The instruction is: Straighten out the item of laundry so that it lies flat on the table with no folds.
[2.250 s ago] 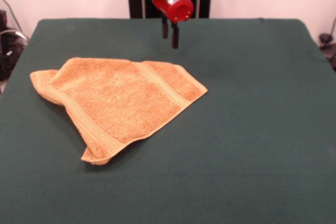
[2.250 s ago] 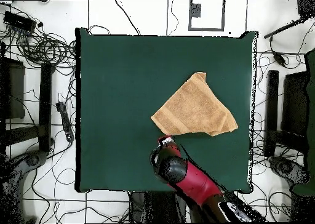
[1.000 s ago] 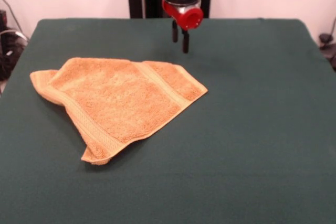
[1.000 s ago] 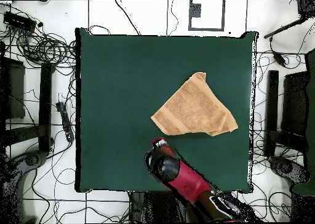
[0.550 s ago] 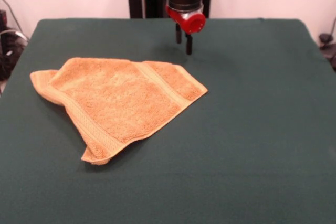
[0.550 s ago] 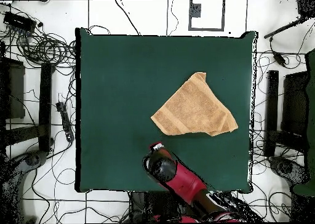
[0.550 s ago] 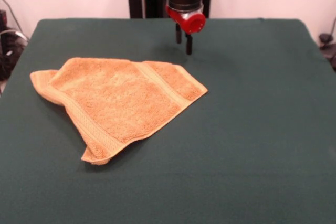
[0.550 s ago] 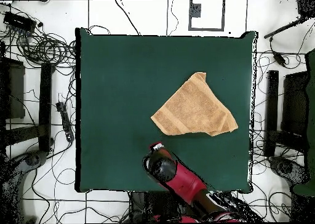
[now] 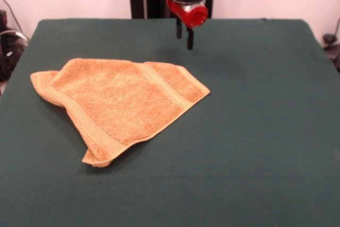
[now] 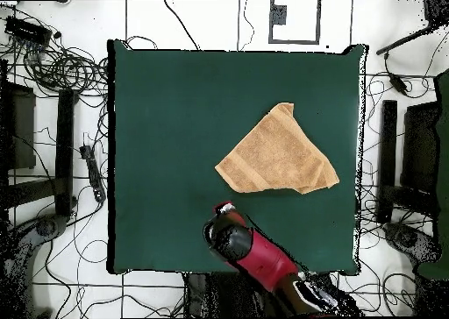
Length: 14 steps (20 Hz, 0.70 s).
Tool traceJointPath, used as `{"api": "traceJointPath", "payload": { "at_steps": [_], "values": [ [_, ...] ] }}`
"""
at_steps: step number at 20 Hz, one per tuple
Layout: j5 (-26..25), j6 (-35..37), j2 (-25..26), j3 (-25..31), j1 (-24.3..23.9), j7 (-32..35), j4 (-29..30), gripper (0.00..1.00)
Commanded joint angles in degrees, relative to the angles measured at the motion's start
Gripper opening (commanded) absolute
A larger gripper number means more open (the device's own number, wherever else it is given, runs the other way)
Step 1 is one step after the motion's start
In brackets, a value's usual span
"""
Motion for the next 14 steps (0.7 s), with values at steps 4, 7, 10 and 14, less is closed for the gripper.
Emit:
{"api": "traceJointPath", "payload": {
  "at_steps": [4, 7, 10, 14],
  "values": [
    [1.9, 9.7, -3.9, 0.5, 1.4, 7.0, -7.1, 1.00],
    [2.1, 10.5, -4.6, -0.2, 2.2, 7.7, -7.0, 1.00],
    [2.0, 11.8, -5.2, -1.1, 2.8, 7.8, -7.4, 1.00],
    [1.7, 12.1, -4.4, -1.4, 2.8, 7.3, -8.8, 1.00]
  ]
}}
